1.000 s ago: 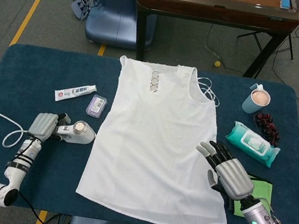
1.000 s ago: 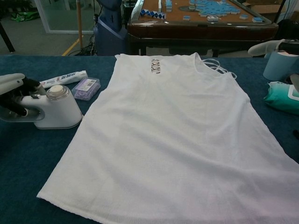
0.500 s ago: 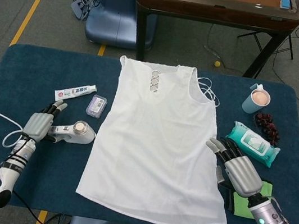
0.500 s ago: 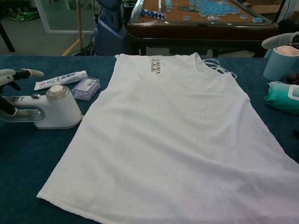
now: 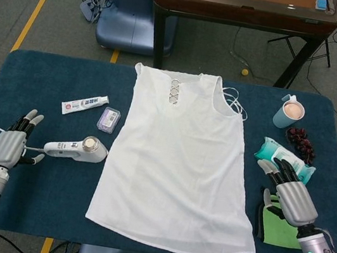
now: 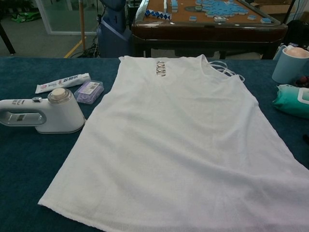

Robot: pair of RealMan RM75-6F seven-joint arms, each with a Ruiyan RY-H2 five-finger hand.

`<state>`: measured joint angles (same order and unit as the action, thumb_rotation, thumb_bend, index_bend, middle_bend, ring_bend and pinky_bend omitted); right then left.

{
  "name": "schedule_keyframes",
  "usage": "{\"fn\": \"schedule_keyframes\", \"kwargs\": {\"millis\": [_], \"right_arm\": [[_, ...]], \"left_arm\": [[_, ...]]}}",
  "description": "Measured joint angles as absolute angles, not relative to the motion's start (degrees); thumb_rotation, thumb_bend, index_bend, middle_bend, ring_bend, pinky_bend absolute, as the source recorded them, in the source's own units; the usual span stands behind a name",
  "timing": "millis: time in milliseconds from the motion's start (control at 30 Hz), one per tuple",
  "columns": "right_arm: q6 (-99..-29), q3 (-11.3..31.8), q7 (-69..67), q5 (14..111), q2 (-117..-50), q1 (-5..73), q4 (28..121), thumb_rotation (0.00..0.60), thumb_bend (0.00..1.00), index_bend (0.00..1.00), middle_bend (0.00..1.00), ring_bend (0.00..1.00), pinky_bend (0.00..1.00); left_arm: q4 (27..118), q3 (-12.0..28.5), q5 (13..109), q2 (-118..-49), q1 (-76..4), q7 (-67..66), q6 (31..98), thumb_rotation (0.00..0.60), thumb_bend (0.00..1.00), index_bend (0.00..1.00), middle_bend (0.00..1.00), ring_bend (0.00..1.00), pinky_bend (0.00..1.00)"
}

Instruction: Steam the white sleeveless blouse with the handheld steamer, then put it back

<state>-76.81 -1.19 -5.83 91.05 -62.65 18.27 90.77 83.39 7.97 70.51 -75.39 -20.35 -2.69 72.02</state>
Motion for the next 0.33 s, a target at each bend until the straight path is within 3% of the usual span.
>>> {"fn": "schedule_keyframes", "kwargs": {"millis": [100, 333], "right_arm": [[-78.88, -1.35, -5.12, 90.98, -63.19, 16.5, 89.98, 0.6, 0.43, 0.0, 0.16, 0.0, 0.01], [-83.19, -1.57, -4.47, 90.97, -63.57, 12.9, 89.71, 0.6, 0.43, 0.0, 0.16, 0.0, 0.01]], "left_arm": [[85.87, 6.93, 71.08, -74.05, -17.69, -3.29, 75.4, 0.6, 0.15, 0.11, 0.05, 0.06, 0.16], [90.08, 4.64, 73.64, -72.34, -11.93, -5.42, 84.0, 0.6, 0.15, 0.16, 0.09, 0.06, 0.16]]}}
